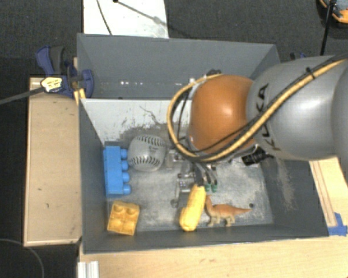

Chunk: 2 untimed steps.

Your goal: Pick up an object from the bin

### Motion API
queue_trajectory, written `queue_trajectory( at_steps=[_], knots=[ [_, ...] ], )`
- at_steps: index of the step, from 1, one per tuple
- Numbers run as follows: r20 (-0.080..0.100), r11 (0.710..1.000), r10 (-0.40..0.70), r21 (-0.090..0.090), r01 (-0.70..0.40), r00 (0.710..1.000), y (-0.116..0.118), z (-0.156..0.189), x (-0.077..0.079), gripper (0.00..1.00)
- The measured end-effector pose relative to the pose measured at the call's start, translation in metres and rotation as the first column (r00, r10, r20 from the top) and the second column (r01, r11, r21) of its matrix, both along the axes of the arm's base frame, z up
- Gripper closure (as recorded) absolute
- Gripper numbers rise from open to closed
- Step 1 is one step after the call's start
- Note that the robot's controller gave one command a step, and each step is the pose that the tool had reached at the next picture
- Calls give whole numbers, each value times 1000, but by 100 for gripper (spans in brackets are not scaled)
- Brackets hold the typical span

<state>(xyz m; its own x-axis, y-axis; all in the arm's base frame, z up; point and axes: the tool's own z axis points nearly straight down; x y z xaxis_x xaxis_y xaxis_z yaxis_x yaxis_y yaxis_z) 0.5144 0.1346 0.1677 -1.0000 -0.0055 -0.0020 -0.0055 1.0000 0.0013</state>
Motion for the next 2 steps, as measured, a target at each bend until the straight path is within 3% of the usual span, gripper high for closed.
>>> queue_trajectory(
  at_steps=[1, 2],
  knots=[
    [-2, 1000, -23, -3, 23, 1000, -5, 12, -11, 0],
    [0, 998, 58, -1, -58, 998, -77, -27, -8, 100]
  ],
)
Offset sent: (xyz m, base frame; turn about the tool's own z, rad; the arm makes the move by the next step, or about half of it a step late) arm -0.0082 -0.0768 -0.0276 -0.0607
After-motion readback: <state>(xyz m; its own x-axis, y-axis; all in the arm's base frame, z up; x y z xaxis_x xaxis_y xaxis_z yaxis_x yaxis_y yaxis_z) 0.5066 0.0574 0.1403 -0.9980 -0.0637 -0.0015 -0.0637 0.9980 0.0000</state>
